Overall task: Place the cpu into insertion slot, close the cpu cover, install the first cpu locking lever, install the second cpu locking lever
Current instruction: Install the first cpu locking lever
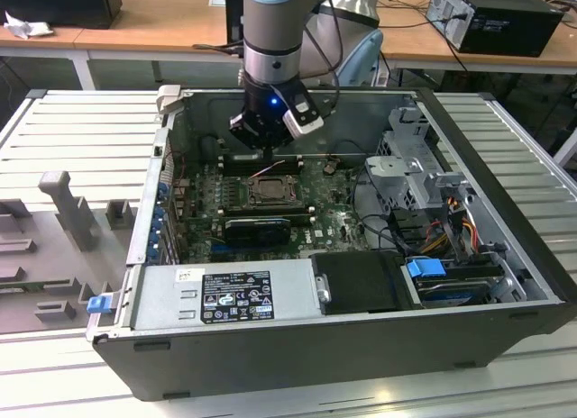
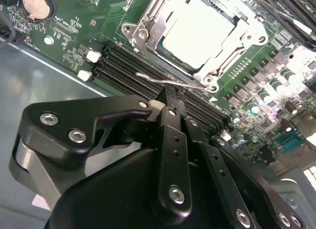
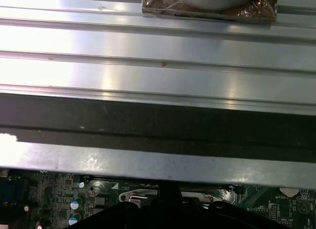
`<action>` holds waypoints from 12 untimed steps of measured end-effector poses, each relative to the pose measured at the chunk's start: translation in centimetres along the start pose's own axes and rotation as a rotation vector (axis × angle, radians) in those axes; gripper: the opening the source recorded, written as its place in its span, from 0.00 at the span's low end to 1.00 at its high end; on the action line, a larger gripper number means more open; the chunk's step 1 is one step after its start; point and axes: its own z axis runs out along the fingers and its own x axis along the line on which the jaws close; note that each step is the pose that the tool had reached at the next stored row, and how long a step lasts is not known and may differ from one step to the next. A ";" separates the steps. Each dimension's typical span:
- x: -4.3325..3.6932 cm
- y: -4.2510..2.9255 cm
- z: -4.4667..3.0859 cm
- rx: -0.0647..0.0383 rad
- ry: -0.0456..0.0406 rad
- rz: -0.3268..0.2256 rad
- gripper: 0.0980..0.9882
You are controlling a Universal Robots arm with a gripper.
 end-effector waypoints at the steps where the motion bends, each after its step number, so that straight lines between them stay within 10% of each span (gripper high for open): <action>1: -0.14 -0.02 0.10 0.000 0.0000 0.000 0.01; 12: -1.30 -0.20 0.64 0.000 0.0003 -0.002 0.01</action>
